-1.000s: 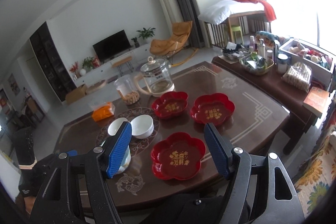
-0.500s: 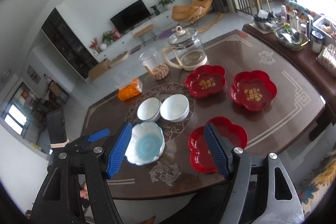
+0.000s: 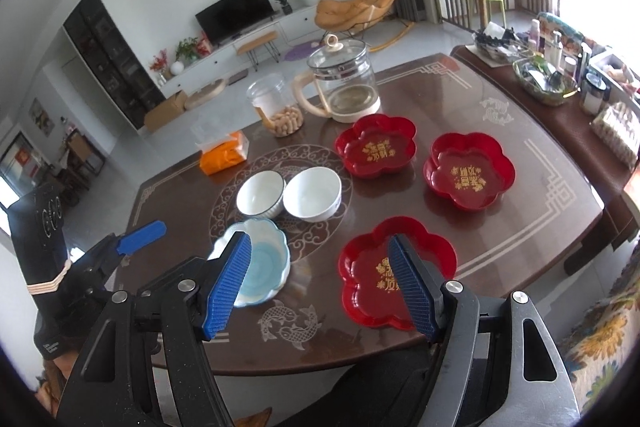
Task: Organize plates and bowls
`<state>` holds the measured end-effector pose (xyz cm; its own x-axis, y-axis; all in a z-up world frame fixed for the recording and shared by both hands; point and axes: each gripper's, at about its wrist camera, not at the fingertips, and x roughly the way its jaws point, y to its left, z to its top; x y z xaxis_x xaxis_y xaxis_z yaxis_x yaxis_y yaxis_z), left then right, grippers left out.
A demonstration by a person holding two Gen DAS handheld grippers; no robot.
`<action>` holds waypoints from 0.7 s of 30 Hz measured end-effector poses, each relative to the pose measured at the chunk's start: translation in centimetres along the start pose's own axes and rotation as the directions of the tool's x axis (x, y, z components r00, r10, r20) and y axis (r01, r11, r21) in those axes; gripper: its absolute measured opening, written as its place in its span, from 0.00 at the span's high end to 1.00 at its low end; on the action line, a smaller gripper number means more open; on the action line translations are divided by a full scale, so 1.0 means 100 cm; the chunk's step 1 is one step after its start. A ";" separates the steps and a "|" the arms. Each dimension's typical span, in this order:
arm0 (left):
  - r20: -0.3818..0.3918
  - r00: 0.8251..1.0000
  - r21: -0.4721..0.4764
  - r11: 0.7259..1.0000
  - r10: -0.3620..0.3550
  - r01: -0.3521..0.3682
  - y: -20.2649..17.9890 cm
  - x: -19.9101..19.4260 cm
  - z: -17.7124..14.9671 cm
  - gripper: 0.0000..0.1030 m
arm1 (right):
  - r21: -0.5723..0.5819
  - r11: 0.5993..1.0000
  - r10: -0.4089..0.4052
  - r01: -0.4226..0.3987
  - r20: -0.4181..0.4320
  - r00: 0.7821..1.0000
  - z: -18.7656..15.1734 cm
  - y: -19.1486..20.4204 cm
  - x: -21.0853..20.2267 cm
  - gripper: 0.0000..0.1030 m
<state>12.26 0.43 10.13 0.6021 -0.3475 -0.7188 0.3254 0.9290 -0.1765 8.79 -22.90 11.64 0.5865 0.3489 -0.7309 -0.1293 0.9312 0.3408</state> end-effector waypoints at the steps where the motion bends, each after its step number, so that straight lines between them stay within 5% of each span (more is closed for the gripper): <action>1: -0.021 1.000 -0.017 1.000 0.000 0.000 0.005 0.009 0.002 0.02 | 0.015 1.000 0.009 -0.008 -0.018 1.000 0.003 -0.005 0.004 0.27; 7: -0.101 0.995 -0.127 0.992 0.012 -0.024 0.038 0.060 0.018 0.02 | 0.080 0.997 -0.006 0.013 -0.087 0.996 0.023 -0.039 0.033 0.27; 12: -0.098 0.995 -0.154 0.987 0.025 -0.040 0.053 0.089 0.047 0.02 | 0.355 0.912 0.274 -0.204 -0.160 0.948 0.041 -0.070 0.068 0.27; 16: -0.101 0.993 -0.174 0.982 0.053 -0.070 0.066 0.121 0.074 0.02 | 0.326 0.902 0.325 -0.283 -0.083 0.942 0.067 -0.060 0.092 0.26; 21: -0.139 0.986 -0.188 0.975 0.097 -0.122 0.084 0.174 0.092 0.02 | 0.336 0.849 0.442 -0.407 -0.031 0.897 0.088 -0.060 0.148 0.26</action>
<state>32.19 1.00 2.27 0.5234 -0.2347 -0.8191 0.1066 0.9718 -0.2104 25.30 -24.26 4.01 0.4438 0.7274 -0.5234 -0.0795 0.6137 0.7855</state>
